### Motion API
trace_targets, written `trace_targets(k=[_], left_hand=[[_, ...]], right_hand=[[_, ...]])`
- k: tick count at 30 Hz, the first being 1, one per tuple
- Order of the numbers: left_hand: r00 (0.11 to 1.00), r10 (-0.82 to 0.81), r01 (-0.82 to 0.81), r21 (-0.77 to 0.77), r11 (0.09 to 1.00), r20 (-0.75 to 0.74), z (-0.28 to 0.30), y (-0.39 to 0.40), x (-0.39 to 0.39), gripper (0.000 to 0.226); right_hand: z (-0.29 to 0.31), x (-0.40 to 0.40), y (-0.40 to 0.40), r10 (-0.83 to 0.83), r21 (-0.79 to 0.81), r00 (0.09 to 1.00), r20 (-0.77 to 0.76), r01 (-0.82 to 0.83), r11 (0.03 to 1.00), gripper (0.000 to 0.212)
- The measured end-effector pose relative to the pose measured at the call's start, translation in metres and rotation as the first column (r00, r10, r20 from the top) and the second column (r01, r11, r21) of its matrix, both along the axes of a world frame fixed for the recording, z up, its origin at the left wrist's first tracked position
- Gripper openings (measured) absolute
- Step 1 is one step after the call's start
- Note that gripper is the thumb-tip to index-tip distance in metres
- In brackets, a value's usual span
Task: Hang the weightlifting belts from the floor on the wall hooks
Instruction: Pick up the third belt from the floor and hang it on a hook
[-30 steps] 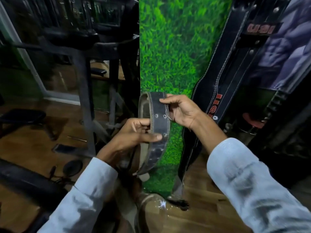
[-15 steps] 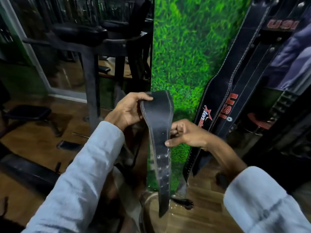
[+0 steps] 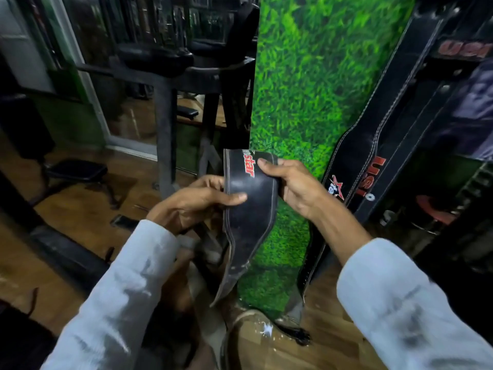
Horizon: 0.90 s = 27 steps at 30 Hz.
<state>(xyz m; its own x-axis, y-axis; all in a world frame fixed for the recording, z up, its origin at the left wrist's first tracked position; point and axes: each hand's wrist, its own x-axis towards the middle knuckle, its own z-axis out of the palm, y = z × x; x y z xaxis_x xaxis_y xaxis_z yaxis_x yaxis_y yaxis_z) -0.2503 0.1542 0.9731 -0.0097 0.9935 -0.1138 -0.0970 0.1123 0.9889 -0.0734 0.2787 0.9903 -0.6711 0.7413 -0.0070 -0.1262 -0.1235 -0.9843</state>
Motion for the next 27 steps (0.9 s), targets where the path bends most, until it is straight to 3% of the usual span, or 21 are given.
trace_targets(k=[1,3,6,8,10,14,18,21,24,27], left_hand=[[0.999,0.034,-0.032,-0.064,0.997,0.030,-0.001,-0.004,-0.003,0.060],[0.961,0.138,-0.108,-0.135,0.985,0.239,0.000,-0.010,-0.008,0.067],[0.752,0.322,-0.304,-0.132,0.944,0.576,0.010,0.001,-0.010,0.052],[0.779,0.371,-0.365,-0.115,0.924,0.505,0.023,0.010,-0.003,0.028],[0.836,0.380,-0.358,-0.131,0.924,0.397,0.030,0.011,0.005,0.017],[0.876,0.336,-0.346,-0.036,0.938,0.347,0.027,0.008,0.011,0.016],[0.911,0.320,-0.369,0.167,0.914,0.261,0.004,0.013,0.010,0.046],[0.927,0.313,-0.359,0.247,0.900,0.209,-0.010,0.010,0.014,0.045],[0.935,0.321,-0.350,0.241,0.905,0.150,-0.017,0.005,0.015,0.034],[0.951,0.245,-0.277,0.169,0.946,0.188,-0.010,-0.005,0.015,0.037]], right_hand=[[-0.004,0.001,-0.002,0.013,0.055,1.000,0.005,-0.013,0.998,0.021],[-0.014,0.004,-0.009,0.059,0.162,0.997,0.044,-0.066,0.985,0.009],[-0.027,0.009,-0.025,0.153,0.289,0.977,0.149,-0.191,0.938,0.018],[-0.036,0.011,-0.030,0.190,0.333,0.958,0.216,-0.255,0.908,0.022],[-0.039,0.011,-0.028,0.175,0.334,0.949,0.261,-0.259,0.906,0.026],[-0.027,0.009,-0.021,0.090,0.209,0.990,0.109,-0.111,0.972,0.027],[0.004,-0.002,-0.014,-0.030,0.147,0.999,-0.017,0.032,0.989,0.048],[0.030,-0.013,-0.009,-0.074,0.100,0.995,-0.069,0.080,0.992,0.045],[0.043,-0.025,-0.006,-0.081,-0.046,0.994,-0.070,0.078,0.996,0.031],[0.036,-0.028,-0.010,-0.112,-0.019,0.992,-0.051,0.111,0.994,0.033]])
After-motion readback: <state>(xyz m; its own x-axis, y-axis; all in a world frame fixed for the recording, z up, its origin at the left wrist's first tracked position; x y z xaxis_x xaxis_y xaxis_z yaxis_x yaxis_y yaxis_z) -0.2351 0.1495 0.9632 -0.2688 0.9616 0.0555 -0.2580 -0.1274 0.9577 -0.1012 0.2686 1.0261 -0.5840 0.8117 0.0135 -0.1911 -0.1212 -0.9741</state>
